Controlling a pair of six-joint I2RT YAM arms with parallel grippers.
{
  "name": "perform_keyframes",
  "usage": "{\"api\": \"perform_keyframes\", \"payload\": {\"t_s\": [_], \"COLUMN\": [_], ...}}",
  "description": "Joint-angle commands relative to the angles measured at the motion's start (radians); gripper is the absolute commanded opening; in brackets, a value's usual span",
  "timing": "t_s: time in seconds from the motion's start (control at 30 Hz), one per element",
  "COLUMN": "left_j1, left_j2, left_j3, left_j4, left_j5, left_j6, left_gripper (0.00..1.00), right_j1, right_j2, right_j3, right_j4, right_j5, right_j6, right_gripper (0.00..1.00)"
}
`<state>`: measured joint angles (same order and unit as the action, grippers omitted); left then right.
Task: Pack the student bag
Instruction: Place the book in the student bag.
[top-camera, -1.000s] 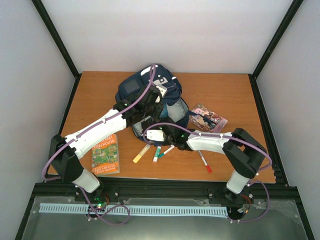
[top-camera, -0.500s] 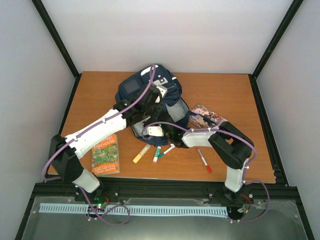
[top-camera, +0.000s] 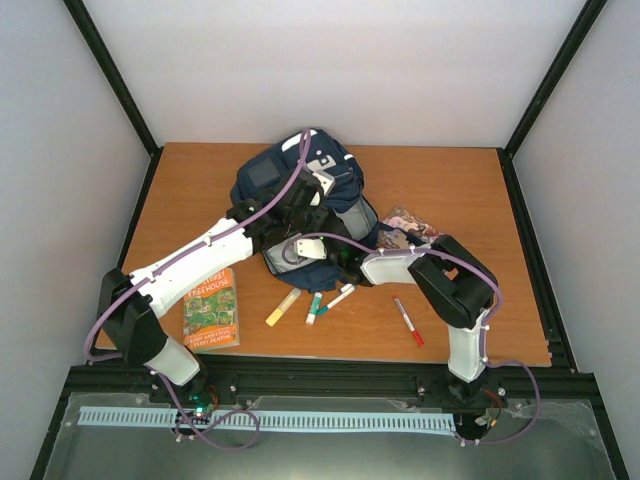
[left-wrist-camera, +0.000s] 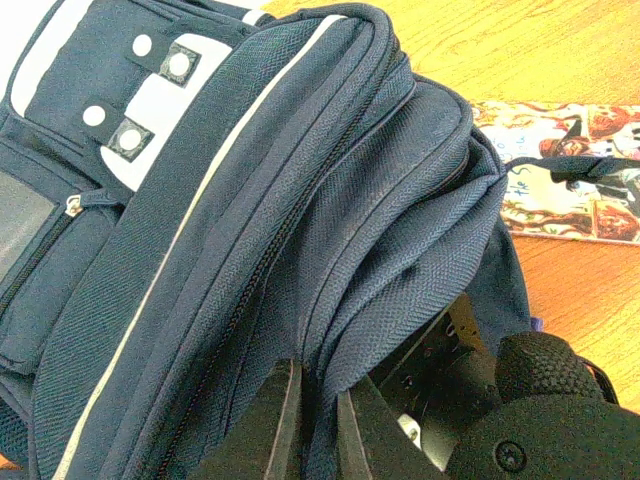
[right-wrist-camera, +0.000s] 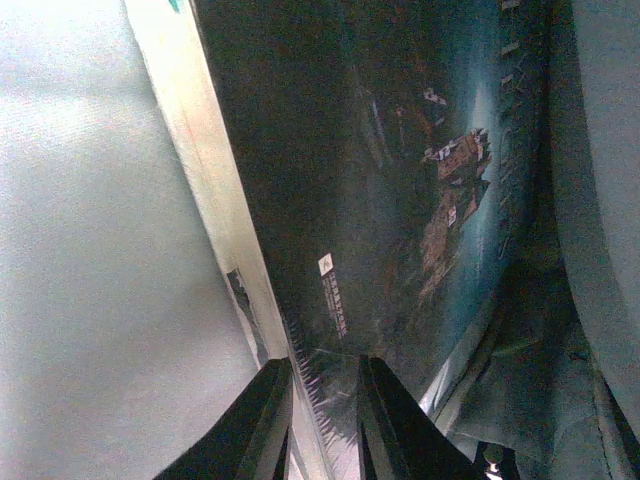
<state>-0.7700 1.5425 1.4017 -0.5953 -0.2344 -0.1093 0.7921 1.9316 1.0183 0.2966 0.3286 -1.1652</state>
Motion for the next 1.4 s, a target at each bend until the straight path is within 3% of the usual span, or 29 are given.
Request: {"api": "perform_keyframes", "payload": {"t_s": [0.0,0.3,0.53,0.7,0.9,1.03,1.23,1.37], "left_j1": [-0.006,-0.006,0.014,0.026,0.026,0.026,0.026,0.026], "left_j2": [-0.019,-0.015,0.007,0.050,0.134,0.193,0.260,0.324], "left_j3": [0.083,0.088,0.105,0.135,0.209,0.220,0.151,0.136], "left_j4": [0.036,0.029,0.010,-0.030,-0.122,-0.154,-0.114,-0.109], "left_j5": [0.036,0.020,0.009,-0.024,-0.013,0.033,-0.010,-0.007], "left_j6": [-0.021,-0.025,-0.049,-0.087,-0.178,-0.209,-0.220,-0.216], "left_gripper": [0.01,0.01,0.01,0.01,0.01,0.03,0.03,0.02], "right_j1": [-0.005,-0.004,-0.004,-0.026,-0.211,-0.390,-0.592,-0.603], "right_j2": [0.006,-0.158,-0.425,-0.656,-0.856,-0.951,-0.914,-0.887], "right_j3": [0.021,-0.056,-0.129,-0.225,-0.217,-0.223,-0.232,-0.218], "right_j4": [0.091,-0.063,-0.425,-0.591,-0.793,-0.832,-0.813,-0.816], "right_j5": [0.003,-0.032,-0.163,-0.243,-0.445,-0.537,-0.618,-0.604], "right_j6": [0.021,0.127,0.338,0.507,0.660,0.699,0.740,0.756], "right_gripper": [0.18,0.23,0.38,0.45,0.48,0.51,0.54,0.56]}}
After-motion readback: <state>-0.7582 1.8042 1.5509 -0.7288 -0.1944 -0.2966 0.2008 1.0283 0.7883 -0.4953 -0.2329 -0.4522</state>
